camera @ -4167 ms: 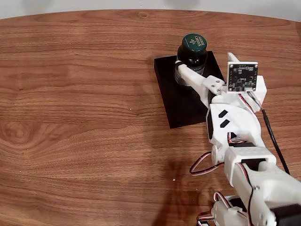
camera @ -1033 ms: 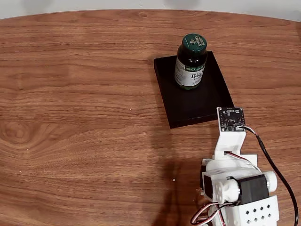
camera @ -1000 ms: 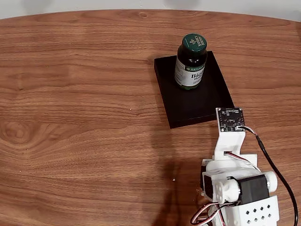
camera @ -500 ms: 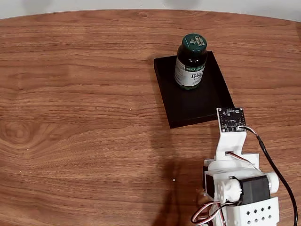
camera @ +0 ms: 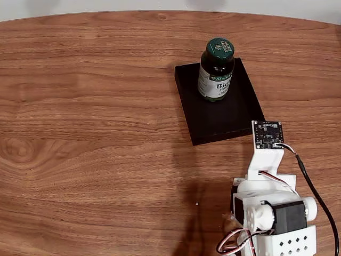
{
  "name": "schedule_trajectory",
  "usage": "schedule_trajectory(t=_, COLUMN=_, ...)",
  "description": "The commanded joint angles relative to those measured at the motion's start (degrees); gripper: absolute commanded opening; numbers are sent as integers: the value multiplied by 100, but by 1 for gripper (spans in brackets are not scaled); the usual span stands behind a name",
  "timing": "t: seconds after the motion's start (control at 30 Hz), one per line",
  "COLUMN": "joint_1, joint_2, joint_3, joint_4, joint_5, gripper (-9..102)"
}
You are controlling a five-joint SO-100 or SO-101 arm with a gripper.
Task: Pick up the pill bottle and place it in the black box.
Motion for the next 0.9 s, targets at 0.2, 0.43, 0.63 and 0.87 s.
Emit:
schedule_trajectory(t=0.2, joint_1=-44, joint_2=18, joint_3=-97, joint_4=958, joint_5=-237, gripper=0)
schedule_trajectory(t=0.43, joint_1=-44, joint_2=18, joint_3=-97, joint_4=958, joint_5=-237, gripper=0)
schedule_trajectory(t=0.63, joint_1=149, joint_2=26, joint_3=-97, joint_4=958, joint_5=-237, gripper=0)
schedule_trajectory(t=0.87, joint_1=396, joint_2=26, joint_3=-97, joint_4=958, joint_5=-246, gripper=0)
